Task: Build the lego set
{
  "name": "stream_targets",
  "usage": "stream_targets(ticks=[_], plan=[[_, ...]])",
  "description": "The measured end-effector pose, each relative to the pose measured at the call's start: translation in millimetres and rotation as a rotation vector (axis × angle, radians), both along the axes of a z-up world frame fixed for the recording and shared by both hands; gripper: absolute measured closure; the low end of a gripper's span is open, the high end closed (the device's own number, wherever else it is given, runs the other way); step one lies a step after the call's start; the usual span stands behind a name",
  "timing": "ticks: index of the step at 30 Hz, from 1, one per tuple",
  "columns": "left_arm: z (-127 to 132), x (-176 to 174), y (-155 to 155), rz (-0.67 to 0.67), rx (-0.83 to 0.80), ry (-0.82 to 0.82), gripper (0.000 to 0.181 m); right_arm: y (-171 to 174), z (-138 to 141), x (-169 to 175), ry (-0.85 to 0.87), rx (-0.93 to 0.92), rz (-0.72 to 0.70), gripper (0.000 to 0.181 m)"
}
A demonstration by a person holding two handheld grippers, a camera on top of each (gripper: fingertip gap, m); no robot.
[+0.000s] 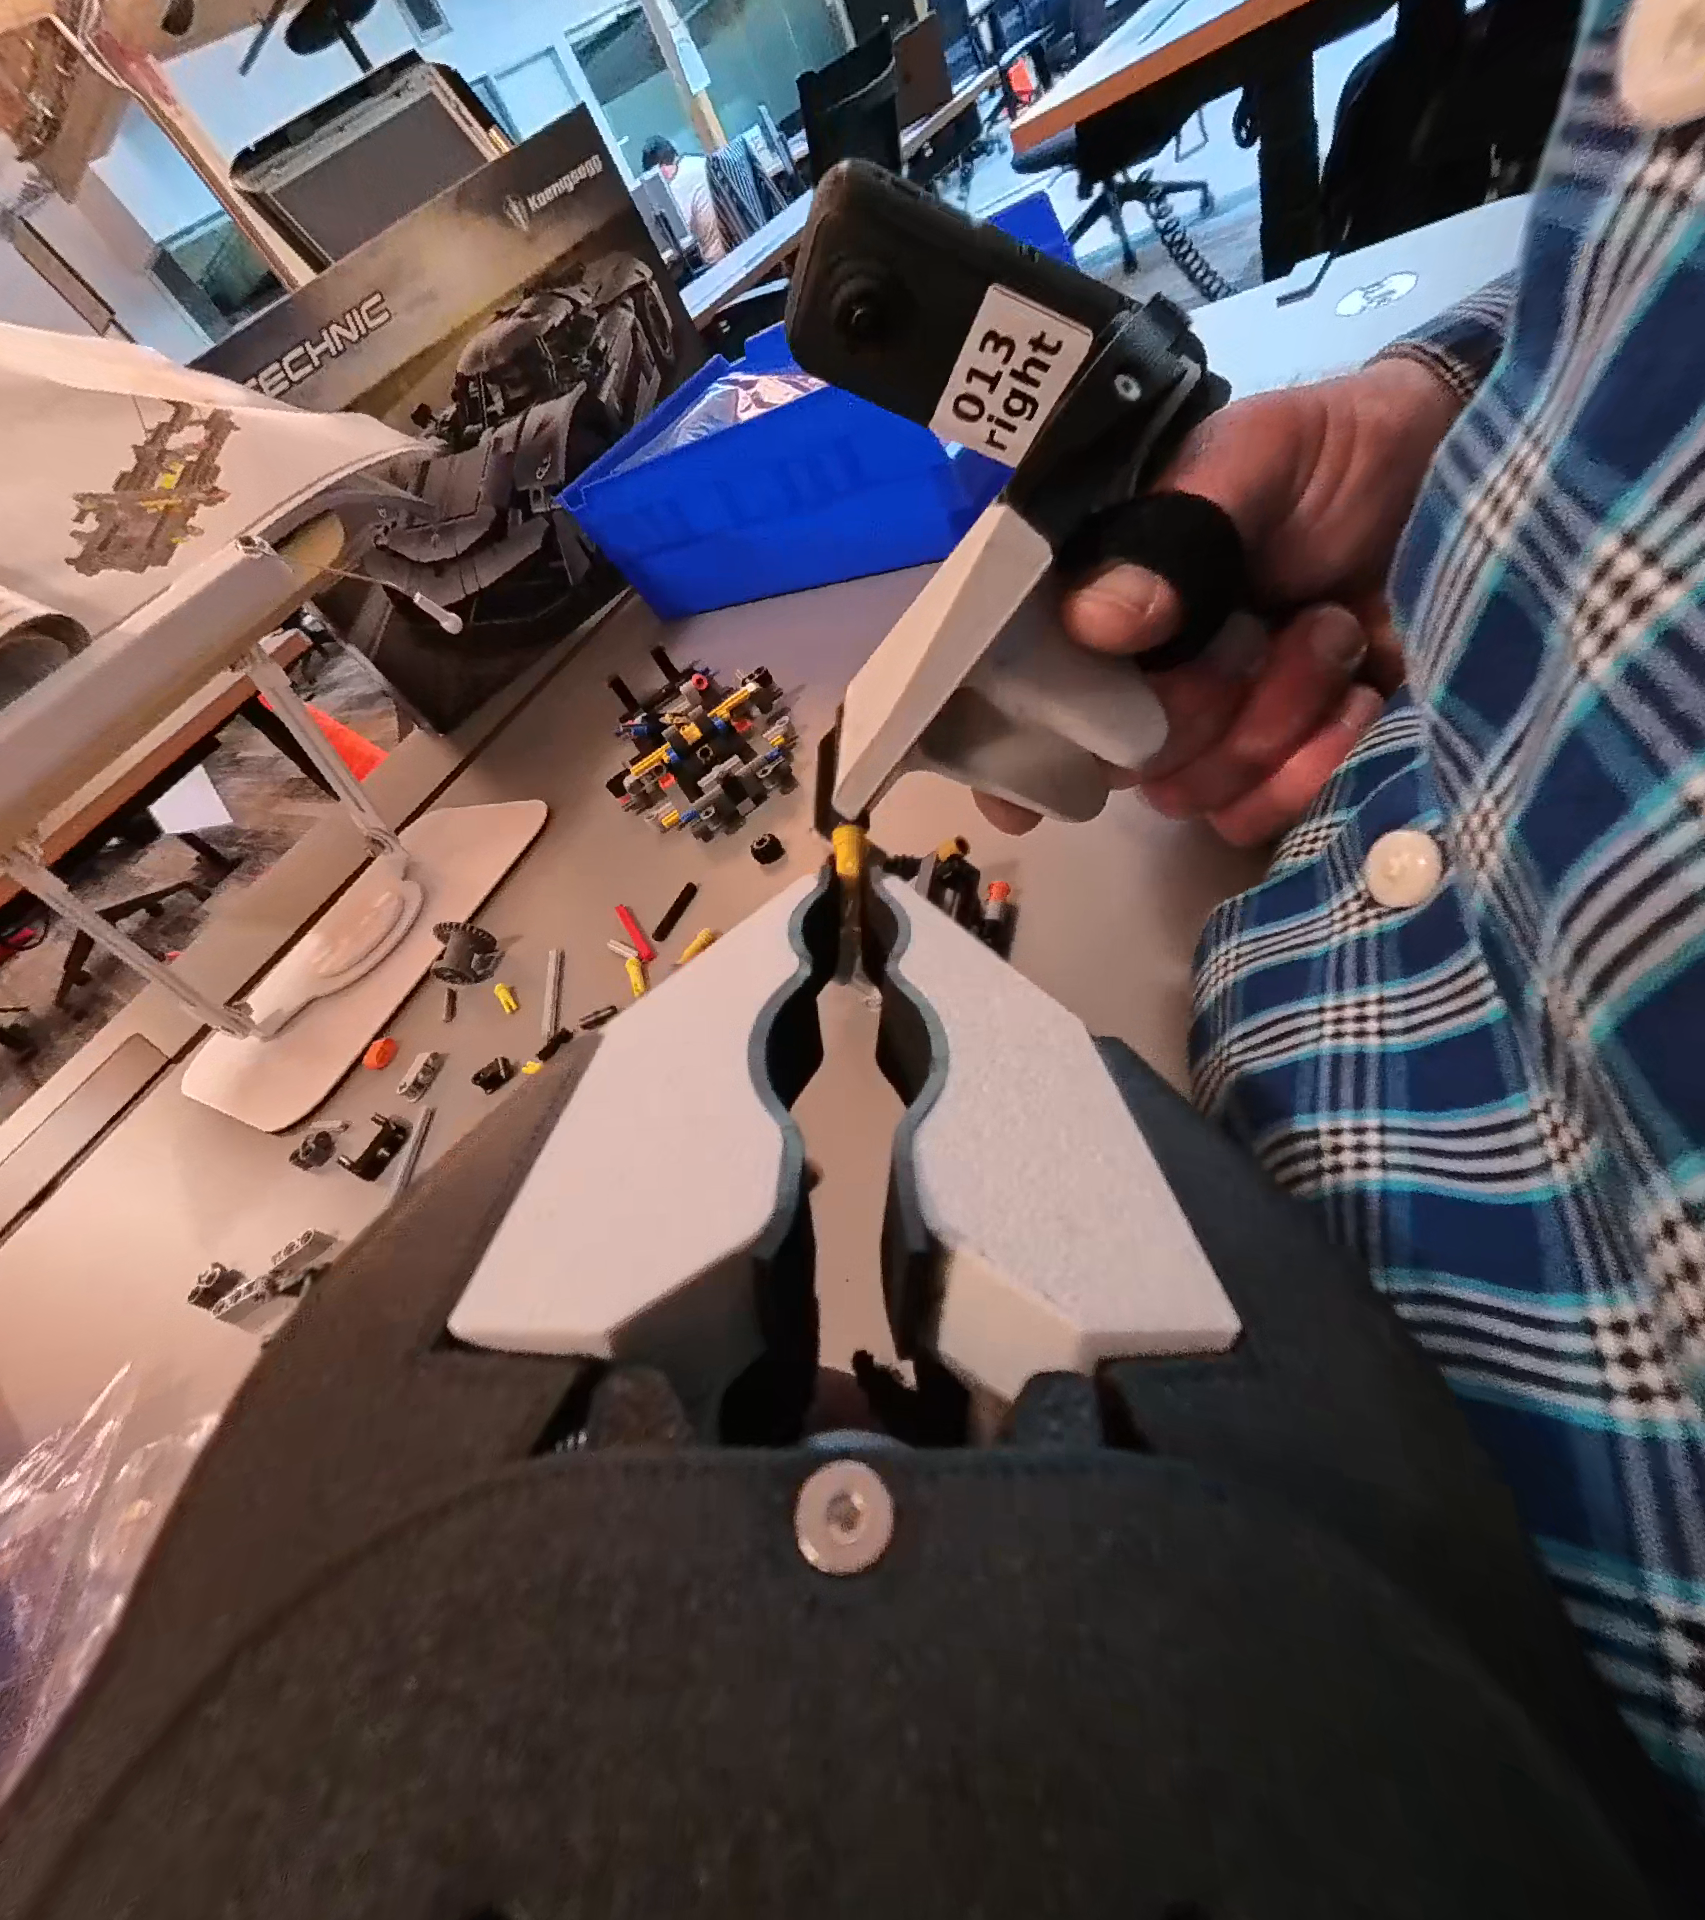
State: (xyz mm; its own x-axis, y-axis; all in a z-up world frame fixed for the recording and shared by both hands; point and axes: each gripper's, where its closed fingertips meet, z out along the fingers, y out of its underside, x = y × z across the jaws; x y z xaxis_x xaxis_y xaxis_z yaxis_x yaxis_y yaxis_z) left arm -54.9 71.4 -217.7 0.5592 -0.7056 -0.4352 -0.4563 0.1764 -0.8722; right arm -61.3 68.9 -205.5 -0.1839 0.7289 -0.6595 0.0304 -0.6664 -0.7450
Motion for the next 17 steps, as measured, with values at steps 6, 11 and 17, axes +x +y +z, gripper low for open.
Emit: stream_targets(ticks=[6, 11, 17], plan=[[-0.5, 0.4, 0.7, -0.003, -0.001, 0.011, 0.18, 0.6, -0.3, 0.1, -0.003, -0.002, 0.001, 0.177], [-5.9, -19.4, 5.7, 0.043, -0.089, 0.034, 0.18, 15.5, 4.7, -1.7, -0.005, 0.044, -0.064, 0.16], [-52.0, -117.8, 34.9, 0.338, -0.295, 0.201, 0.18, 22.2, -2.6, 4.3, -0.081, 0.164, -0.091, 0.165]])
